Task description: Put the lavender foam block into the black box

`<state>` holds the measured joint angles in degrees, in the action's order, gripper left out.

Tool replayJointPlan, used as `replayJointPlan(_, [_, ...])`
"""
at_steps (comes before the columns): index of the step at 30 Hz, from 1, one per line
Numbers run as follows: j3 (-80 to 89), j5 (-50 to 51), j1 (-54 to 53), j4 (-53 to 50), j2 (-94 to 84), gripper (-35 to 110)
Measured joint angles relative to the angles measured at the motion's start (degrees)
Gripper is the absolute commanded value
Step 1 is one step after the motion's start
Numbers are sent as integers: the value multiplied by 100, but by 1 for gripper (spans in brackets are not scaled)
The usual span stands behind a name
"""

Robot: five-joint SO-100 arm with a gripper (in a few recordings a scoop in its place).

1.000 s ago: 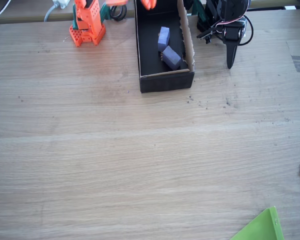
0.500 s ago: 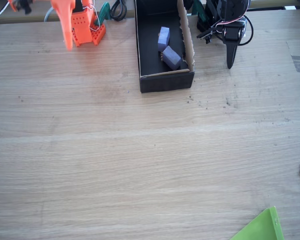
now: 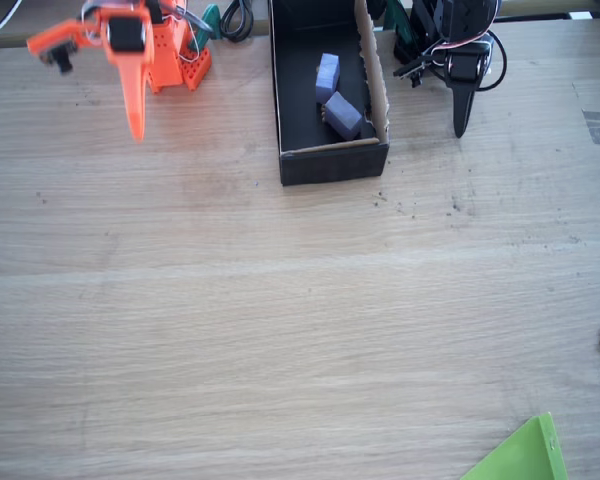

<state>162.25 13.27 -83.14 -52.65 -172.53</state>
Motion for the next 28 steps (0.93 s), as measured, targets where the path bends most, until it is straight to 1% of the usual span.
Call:
replayJointPlan(4, [79,0,79,176,457,0])
replayJointPlan(6, [97,0,132,-158,404,4])
replayJointPlan(7, [97,62,97,-413,343,1])
replayJointPlan(10, [97,563,-9,-1169,229,0])
replayJointPlan(15, [97,1002,-97,-1802,-26,0])
replayJointPlan(17, [97,853,-35,-2013,-88,0])
replayJointPlan(22, [97,325,-105,-2101,-97,0])
replayJointPlan(28, [97,114,0,-2101,-97,0])
